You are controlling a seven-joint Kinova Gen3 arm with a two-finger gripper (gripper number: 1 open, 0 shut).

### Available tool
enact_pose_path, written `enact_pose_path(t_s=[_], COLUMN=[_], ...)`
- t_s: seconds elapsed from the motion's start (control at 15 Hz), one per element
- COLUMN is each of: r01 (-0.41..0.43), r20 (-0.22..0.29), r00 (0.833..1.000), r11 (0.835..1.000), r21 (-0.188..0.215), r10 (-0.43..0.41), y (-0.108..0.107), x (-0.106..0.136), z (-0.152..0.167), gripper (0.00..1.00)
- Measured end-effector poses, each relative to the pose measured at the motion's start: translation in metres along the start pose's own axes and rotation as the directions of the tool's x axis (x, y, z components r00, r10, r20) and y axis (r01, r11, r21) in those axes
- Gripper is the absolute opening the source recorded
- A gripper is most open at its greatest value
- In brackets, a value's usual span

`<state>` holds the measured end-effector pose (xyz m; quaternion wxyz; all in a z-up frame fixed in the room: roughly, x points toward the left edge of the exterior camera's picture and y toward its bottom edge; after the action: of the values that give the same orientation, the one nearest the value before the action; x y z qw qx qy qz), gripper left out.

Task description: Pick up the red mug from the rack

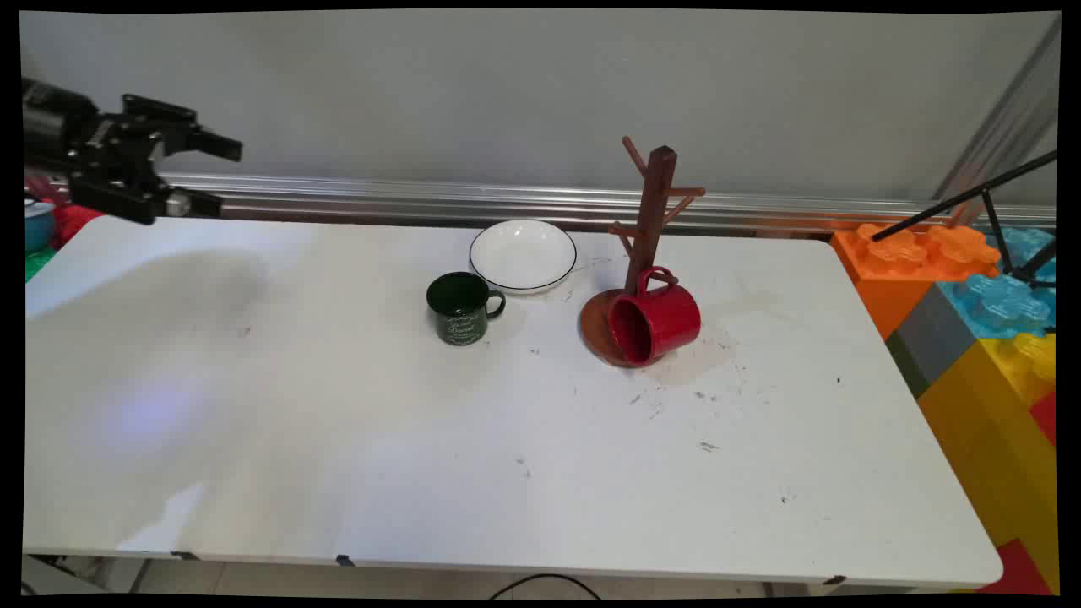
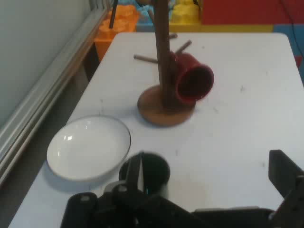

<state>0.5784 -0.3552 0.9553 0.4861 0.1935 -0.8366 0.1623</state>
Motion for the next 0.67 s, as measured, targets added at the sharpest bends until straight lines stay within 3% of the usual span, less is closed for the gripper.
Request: enact_pose_path(t_s=[0.67], r01=[0.098], r20=[0.000], r00=[0.995], r11=[0.995], r21=[0.032], r10=[-0.098], y=[0.008], x=[0.097], z=[0.089], gripper=[1.00])
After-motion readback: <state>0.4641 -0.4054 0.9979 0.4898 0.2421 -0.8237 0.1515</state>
